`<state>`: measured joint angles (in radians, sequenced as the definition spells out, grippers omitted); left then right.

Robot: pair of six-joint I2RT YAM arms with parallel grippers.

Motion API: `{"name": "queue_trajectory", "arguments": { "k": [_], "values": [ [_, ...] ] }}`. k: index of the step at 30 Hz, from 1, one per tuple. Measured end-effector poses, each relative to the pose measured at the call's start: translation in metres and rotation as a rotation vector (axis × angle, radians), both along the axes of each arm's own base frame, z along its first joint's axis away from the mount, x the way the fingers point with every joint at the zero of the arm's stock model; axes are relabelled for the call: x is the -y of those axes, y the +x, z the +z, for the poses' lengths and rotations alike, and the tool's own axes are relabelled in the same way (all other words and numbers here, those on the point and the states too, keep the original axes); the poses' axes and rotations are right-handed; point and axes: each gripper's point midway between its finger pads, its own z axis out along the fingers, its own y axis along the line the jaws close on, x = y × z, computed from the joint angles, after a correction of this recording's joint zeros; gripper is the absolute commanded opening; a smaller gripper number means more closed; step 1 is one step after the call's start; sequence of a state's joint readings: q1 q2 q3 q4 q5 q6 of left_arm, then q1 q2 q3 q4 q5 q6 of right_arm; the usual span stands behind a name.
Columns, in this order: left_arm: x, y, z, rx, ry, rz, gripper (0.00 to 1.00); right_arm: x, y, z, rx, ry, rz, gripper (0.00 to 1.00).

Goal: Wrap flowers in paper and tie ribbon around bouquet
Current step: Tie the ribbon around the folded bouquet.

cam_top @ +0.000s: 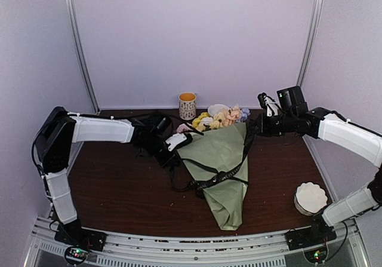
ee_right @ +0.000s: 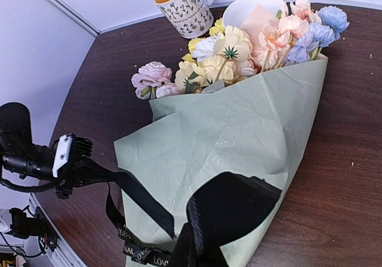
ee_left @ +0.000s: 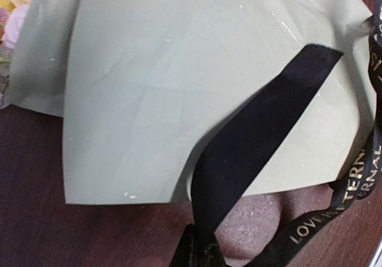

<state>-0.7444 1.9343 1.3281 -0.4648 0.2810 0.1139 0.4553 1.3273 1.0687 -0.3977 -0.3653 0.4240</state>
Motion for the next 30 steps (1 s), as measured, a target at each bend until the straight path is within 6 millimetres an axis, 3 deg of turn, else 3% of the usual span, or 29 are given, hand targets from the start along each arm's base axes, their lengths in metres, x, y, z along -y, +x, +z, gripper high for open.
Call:
{"name": "queue_trajectory", "arguments": {
  "k": [5, 9, 16, 18, 20, 22, 23, 26, 28, 30],
  "values": [
    [-0.014, 0.004, 0.022, 0.016, -0.064, 0.061, 0.0, 0.002, 0.005, 0.005, 0.022, 0.018, 0.005, 0.0],
    [-0.015, 0.006, 0.037, 0.041, -0.118, 0.097, 0.0, -0.01, 0.006, 0.012, 0.038, 0.055, 0.046, 0.0],
    [0.016, 0.016, 0.097, 0.175, -0.269, 0.098, 0.0, -0.059, 0.022, 0.029, 0.065, 0.083, 0.144, 0.0],
    [0.023, 0.022, 0.109, 0.209, -0.304, 0.116, 0.0, -0.065, 0.024, 0.031, 0.068, 0.091, 0.155, 0.0],
    [0.021, 0.03, 0.114, 0.218, -0.322, 0.164, 0.0, -0.058, 0.029, 0.031, 0.061, 0.099, 0.137, 0.0],
    [0.003, 0.045, 0.113, 0.211, -0.344, 0.257, 0.0, -0.036, 0.044, 0.031, 0.058, 0.114, 0.073, 0.0],
    [-0.015, 0.054, 0.109, 0.202, -0.349, 0.324, 0.0, -0.02, 0.053, 0.031, 0.059, 0.12, 0.026, 0.0],
    [-0.102, 0.079, 0.083, 0.172, -0.307, 0.594, 0.0, 0.065, 0.077, 0.009, 0.034, 0.127, -0.196, 0.0],
    [-0.171, 0.085, 0.061, 0.147, -0.275, 0.796, 0.0, 0.131, 0.074, -0.024, -0.023, 0.139, -0.369, 0.0],
    [-0.218, 0.076, 0.04, 0.107, -0.25, 0.94, 0.0, 0.178, 0.054, -0.069, -0.113, 0.15, -0.504, 0.0]
  ]
}}
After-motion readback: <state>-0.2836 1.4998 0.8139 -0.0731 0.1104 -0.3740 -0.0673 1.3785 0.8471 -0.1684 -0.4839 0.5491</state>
